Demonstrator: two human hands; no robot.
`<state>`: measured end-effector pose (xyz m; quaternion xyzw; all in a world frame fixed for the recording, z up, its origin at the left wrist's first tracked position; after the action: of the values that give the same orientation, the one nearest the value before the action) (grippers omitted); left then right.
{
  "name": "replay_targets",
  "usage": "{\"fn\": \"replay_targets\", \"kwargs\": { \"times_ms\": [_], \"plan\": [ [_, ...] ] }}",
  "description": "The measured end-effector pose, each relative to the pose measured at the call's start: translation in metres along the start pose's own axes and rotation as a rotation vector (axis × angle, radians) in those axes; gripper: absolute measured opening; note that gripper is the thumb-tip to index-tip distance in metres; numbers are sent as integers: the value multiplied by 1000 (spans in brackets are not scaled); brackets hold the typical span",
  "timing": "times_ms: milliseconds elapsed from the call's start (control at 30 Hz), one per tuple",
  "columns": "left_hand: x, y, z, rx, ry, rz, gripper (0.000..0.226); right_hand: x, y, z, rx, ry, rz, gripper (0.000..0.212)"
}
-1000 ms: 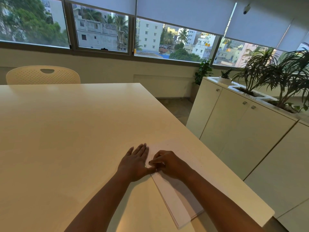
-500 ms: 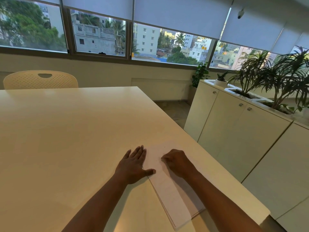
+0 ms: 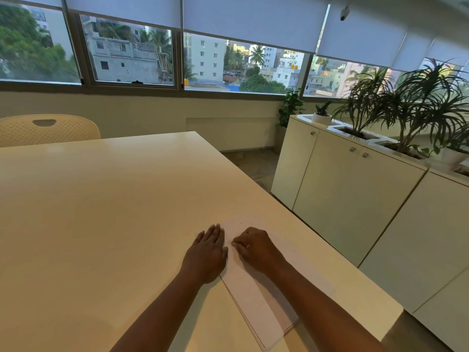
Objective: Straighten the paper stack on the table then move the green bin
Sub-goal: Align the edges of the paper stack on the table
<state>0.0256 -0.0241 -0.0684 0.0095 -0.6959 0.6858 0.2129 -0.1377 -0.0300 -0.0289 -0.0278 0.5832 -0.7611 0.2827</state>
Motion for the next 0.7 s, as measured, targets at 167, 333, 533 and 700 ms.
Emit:
{"fn": "replay_targets", "kwargs": {
  "times_ms": [167, 333, 533, 700],
  "plan": [
    [-1, 2, -1, 29, 1, -4, 60, 7, -1, 6, 45, 100, -100, 28],
    [-2, 2, -1, 34, 12, -4, 60, -8, 3, 9, -47, -61, -70, 22],
    [-2, 2, -1, 46, 15, -11, 61, -9, 5, 13, -49, -74, -105, 23],
    [-2, 2, 0, 34, 11, -8, 61, 0, 2, 21, -14, -7, -182, 28]
  ]
}}
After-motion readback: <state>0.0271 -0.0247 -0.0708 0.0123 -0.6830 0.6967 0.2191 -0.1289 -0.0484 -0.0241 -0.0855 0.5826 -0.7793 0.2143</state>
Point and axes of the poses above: each hand's wrist, its own z-axis towards the middle knuckle, its own y-axis out of the palm, x = y × z, the point moved 2 cm from there along z, towards the middle knuckle, and after that the axes turned 10 degrees about -z, right-handed, at the moved point
